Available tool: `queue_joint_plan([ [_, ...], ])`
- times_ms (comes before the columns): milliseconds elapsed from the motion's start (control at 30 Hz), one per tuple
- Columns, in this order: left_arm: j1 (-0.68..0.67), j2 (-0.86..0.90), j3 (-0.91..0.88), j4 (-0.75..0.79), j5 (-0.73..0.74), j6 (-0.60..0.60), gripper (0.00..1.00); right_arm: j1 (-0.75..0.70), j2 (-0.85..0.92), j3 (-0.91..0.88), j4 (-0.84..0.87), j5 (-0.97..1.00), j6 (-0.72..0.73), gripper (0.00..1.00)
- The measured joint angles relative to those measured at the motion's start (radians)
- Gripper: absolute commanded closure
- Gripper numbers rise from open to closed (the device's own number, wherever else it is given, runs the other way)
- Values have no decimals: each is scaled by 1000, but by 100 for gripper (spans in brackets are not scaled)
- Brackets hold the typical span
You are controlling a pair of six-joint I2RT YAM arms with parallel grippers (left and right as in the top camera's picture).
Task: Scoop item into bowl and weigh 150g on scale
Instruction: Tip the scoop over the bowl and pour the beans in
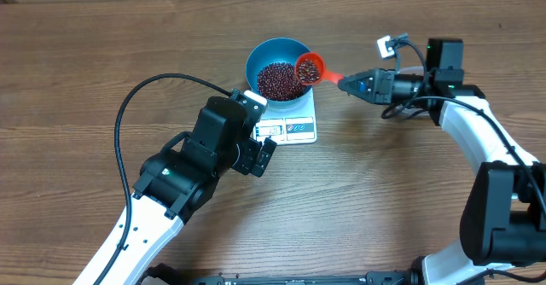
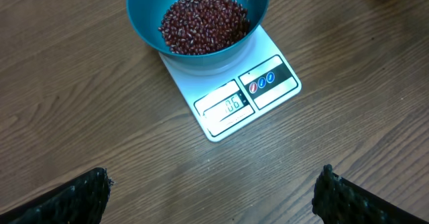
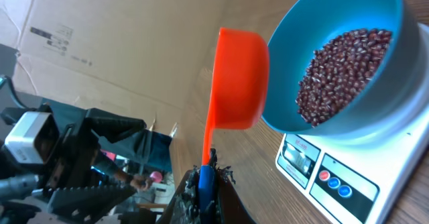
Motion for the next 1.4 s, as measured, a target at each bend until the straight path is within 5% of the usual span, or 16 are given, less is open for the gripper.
queue_joint_plan([
  [733, 0, 0, 0, 0, 0, 0, 0, 129, 0, 0, 136, 371, 40, 96],
  [1400, 0, 0, 0, 0, 0, 0, 0, 129, 0, 0, 159, 403, -460, 96],
])
